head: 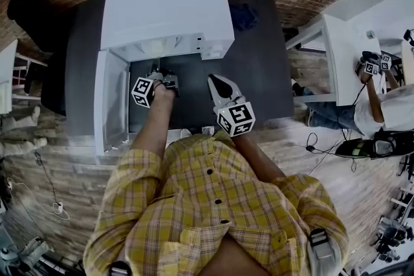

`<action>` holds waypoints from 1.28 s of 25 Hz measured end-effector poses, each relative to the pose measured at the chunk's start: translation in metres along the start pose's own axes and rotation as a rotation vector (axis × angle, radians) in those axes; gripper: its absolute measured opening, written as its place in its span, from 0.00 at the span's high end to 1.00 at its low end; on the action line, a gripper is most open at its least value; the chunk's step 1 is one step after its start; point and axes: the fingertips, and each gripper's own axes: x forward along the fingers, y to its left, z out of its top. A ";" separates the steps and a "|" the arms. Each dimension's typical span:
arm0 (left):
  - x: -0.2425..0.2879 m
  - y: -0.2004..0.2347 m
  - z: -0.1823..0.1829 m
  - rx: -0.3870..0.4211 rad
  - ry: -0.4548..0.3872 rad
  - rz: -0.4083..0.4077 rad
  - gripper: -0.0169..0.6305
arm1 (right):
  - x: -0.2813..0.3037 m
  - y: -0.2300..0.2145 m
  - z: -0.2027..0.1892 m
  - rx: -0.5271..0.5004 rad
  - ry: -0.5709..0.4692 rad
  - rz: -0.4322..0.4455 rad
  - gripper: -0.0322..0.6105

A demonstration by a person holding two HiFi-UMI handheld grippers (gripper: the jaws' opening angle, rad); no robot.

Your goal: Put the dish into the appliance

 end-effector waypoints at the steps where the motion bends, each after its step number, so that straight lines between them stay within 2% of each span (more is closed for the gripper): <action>1: -0.002 0.000 0.000 0.000 0.000 -0.002 0.90 | -0.001 0.001 0.000 -0.001 -0.001 0.001 0.94; 9: -0.022 -0.004 -0.003 0.002 0.005 -0.020 0.91 | -0.009 0.007 0.000 -0.006 -0.009 0.008 0.94; 14: -0.036 -0.014 -0.012 0.020 0.033 -0.058 0.97 | -0.012 0.010 0.000 -0.008 -0.016 0.013 0.94; 23: -0.059 -0.037 -0.028 0.002 0.076 -0.111 0.97 | -0.015 0.018 -0.001 -0.010 -0.020 0.025 0.94; 32: -0.087 -0.062 -0.037 0.083 0.135 -0.139 0.98 | -0.013 0.025 -0.001 0.001 -0.019 0.033 0.94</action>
